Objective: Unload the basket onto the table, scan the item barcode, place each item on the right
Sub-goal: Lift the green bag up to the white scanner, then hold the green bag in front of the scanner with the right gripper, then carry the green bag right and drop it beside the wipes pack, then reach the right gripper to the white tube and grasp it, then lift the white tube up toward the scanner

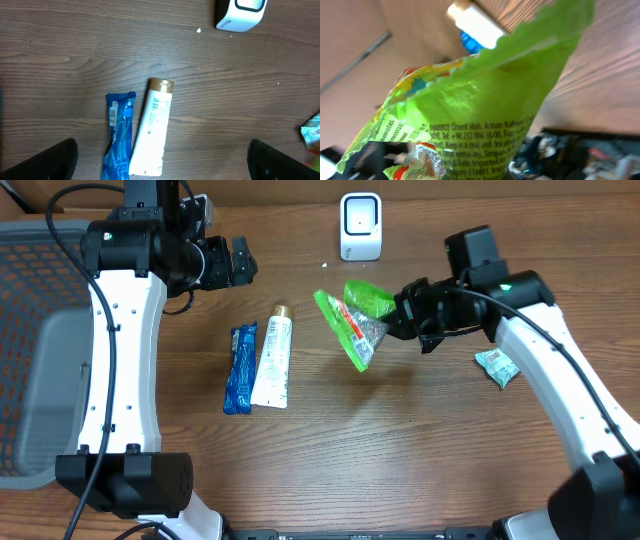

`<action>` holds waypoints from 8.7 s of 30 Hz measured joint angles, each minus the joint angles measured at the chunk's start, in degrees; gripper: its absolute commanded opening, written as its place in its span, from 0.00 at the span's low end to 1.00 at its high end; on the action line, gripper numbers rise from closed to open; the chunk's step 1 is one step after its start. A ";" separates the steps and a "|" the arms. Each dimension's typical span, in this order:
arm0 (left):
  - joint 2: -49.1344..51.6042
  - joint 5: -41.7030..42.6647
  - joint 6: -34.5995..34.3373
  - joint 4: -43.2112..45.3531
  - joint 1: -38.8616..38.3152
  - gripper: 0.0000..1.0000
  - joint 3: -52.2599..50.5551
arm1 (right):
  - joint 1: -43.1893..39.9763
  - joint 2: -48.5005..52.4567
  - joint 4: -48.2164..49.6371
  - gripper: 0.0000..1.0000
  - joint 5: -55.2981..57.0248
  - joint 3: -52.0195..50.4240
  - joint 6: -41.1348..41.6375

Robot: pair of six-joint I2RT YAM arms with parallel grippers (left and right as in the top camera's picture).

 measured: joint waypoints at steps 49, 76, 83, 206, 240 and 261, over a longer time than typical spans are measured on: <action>0.00 0.02 0.00 -0.07 0.00 1.00 0.00 | 8.70 20.57 88.56 0.04 39.87 0.31 -69.09; 0.04 0.00 0.00 -0.02 0.00 1.00 0.00 | 2.45 55.63 93.81 0.04 35.63 30.67 -69.35; 0.04 0.00 0.00 0.00 0.00 1.00 0.00 | 3.06 56.26 89.64 0.04 33.46 30.67 -68.94; 0.07 0.00 0.00 -0.02 0.00 0.99 0.00 | 19.28 38.34 27.61 0.83 16.98 14.38 -40.33; 0.07 0.00 0.00 0.00 0.00 1.00 0.00 | 13.33 35.87 15.85 0.04 -4.35 5.99 -48.43; 0.07 0.00 0.00 -0.02 0.00 1.00 0.00 | 6.67 0.04 -3.04 0.04 8.79 3.98 -86.66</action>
